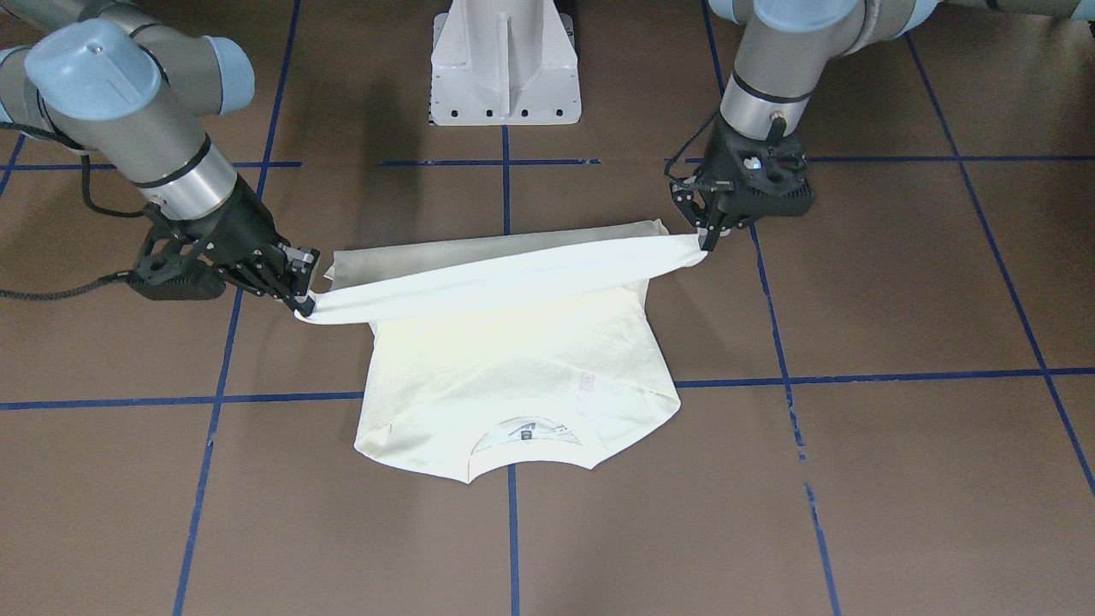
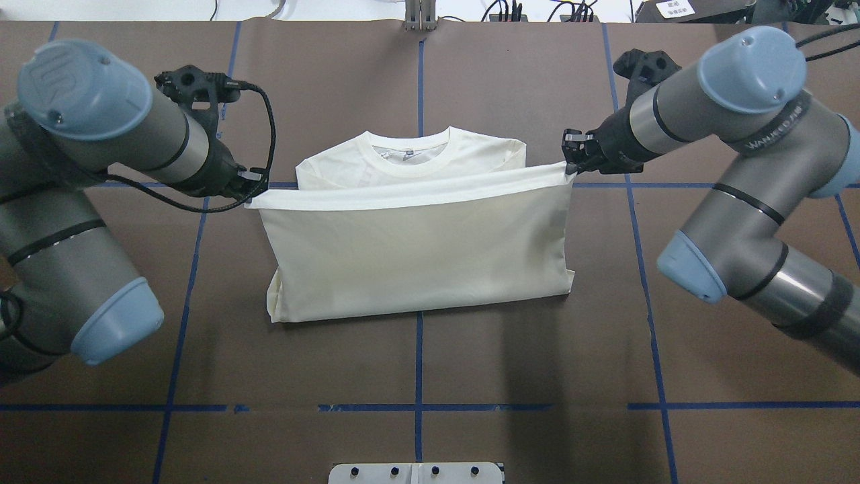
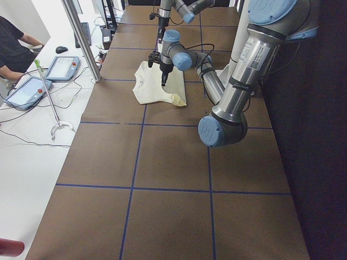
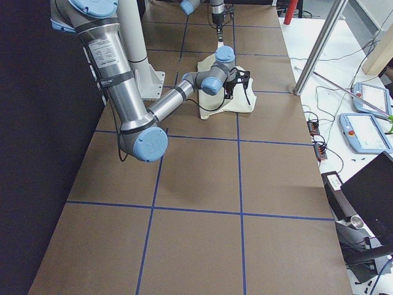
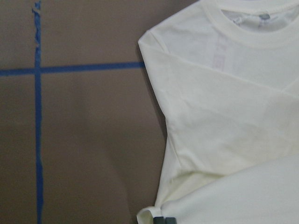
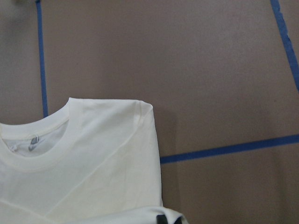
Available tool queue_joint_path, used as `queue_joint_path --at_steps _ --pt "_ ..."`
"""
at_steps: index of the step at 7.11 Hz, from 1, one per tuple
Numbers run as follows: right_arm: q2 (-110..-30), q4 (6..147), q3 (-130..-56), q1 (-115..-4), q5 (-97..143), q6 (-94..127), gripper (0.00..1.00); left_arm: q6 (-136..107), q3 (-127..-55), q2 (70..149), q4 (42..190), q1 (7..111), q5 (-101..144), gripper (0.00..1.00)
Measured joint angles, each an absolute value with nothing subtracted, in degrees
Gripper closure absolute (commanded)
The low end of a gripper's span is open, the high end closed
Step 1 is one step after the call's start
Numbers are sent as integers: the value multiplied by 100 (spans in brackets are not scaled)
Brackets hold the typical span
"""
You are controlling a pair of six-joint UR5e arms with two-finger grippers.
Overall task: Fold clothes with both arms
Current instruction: 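Lift the hem with both grippers and fold it toward the collar, then lower the hem onto the shirt and open both grippers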
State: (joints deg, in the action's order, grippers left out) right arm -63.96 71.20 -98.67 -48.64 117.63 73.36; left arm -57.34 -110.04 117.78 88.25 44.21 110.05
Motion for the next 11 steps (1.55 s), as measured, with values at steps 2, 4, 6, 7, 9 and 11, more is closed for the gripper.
queue_joint_path --at_steps 2,4,6,7,9,11 --pt "-5647 7110 -8721 -5031 11737 7231 100 -5705 -9795 12036 9962 4635 11018 100" --pt "-5180 6828 -7732 -5083 11713 7187 100 -5708 -8905 12162 10794 4720 10998 100" --pt "-5083 6429 -7187 -5092 11705 7181 100 -5679 -8369 12262 11129 4830 10974 100" --pt "-5070 6372 -7109 -5086 11705 7181 100 -5684 -8202 12317 11199 4850 10966 100" --pt "-5005 6341 -7077 -5069 11707 7200 100 -5727 -8044 12476 11234 4853 10960 100" --pt "-4940 6337 -7086 -5048 11712 7239 88 -5827 -7876 12682 11233 4843 10960 100"
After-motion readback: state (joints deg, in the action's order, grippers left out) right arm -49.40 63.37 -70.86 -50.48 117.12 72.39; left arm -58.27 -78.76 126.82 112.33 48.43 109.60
